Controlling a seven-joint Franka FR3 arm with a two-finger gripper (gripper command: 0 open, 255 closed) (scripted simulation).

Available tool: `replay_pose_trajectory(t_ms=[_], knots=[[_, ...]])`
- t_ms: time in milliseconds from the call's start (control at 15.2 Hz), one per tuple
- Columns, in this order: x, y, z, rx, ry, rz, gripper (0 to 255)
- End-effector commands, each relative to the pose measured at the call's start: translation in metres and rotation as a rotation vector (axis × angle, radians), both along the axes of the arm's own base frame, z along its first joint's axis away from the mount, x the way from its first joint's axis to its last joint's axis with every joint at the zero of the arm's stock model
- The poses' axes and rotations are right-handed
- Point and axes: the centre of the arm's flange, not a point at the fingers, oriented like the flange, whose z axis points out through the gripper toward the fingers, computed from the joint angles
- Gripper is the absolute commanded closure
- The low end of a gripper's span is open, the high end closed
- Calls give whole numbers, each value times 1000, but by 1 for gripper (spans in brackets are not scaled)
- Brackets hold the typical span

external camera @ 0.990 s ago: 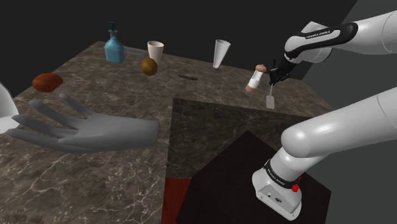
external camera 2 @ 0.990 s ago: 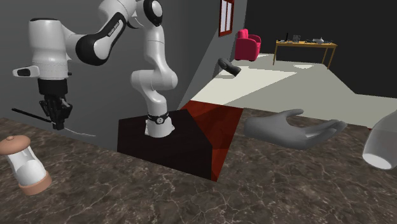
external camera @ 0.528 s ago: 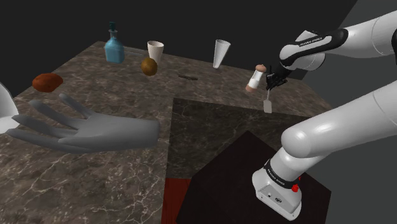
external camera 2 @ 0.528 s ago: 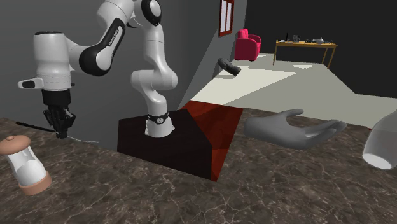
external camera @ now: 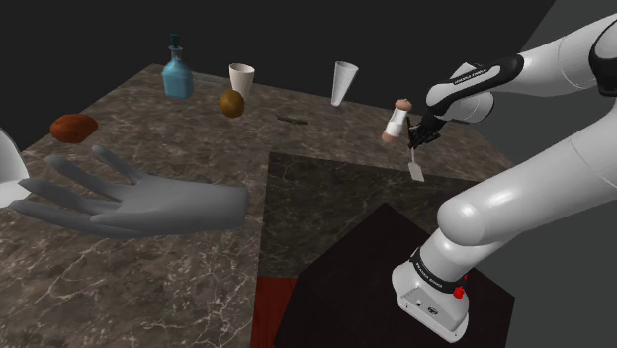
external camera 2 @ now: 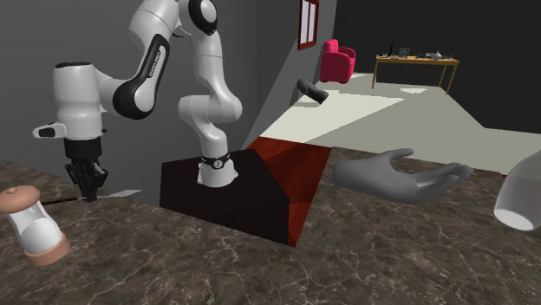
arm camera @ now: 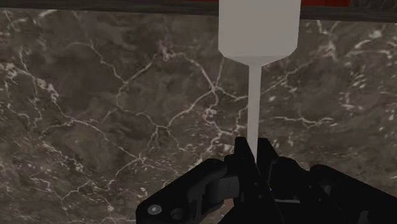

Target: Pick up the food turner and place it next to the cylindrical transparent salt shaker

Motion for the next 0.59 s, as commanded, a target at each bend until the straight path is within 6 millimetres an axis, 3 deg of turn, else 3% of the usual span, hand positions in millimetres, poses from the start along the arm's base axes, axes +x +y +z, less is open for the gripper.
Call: replay_pose_trajectory(t_ms=[0, 132, 528], knots=[[-1, 1, -11, 0, 0, 0, 255], [-1, 1, -23, 0, 0, 0, 255], [-1, 1, -23, 0, 0, 0, 255]])
